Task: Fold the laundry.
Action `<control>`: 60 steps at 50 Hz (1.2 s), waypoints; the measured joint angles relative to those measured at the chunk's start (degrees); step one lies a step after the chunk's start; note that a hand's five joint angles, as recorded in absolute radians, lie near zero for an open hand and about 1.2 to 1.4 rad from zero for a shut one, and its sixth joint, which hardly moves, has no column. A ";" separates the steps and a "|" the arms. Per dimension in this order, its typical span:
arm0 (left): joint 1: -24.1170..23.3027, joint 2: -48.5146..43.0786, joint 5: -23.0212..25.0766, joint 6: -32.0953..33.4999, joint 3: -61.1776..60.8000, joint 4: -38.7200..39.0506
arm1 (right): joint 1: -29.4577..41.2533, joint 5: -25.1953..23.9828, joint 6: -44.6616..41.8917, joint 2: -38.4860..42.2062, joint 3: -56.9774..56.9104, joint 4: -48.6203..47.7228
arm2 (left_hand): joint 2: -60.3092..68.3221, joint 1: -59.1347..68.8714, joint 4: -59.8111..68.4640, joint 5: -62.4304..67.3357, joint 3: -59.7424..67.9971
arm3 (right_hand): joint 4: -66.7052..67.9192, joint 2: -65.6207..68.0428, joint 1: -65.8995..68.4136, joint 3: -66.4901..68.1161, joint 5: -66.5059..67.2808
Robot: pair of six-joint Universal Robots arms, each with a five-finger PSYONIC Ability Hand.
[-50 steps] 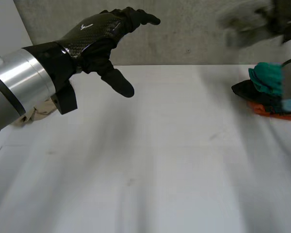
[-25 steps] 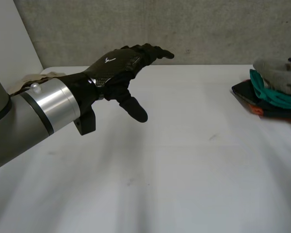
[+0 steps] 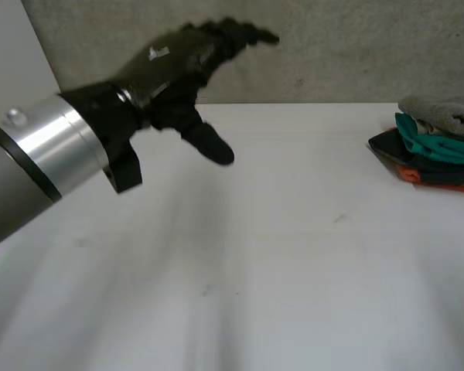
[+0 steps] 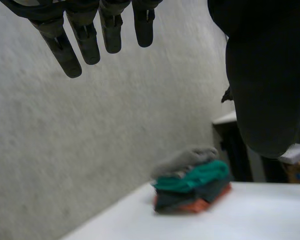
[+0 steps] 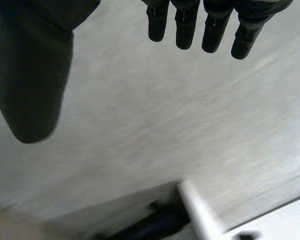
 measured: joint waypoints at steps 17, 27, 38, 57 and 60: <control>19.34 -3.54 -27.48 15.09 9.40 1.85 | 28.59 -24.50 37.56 -20.08 34.67 -43.13 | 0.00 0.00 0.00 0.00 0.00 | 0.00 0.00 0.00 0.00 0.00; 28.51 -30.71 -23.08 30.60 18.75 0.97 | 40.73 -19.00 23.47 -11.43 37.73 -15.69 | 0.00 0.00 0.00 0.00 0.00 | 0.00 0.00 0.00 0.00 0.00; 31.08 -60.08 -21.33 31.73 39.61 5.89 | 42.40 -13.77 16.70 -5.86 43.85 -19.28 | 3.25 3.87 2.82 2.27 2.51 | 0.00 0.00 0.00 0.00 0.00; 19.41 -35.07 -20.22 22.23 26.39 16.81 | 40.68 -12.47 16.95 -8.90 46.77 -23.73 | 55.52 51.28 57.12 49.62 52.42 | 0.00 0.00 0.00 0.00 0.00; 14.46 -28.15 -17.98 20.61 19.86 18.06 | 40.40 -11.99 16.97 -9.70 47.02 -23.92 | 55.52 51.28 57.14 49.66 52.39 | 0.00 0.00 0.00 -0.01 0.00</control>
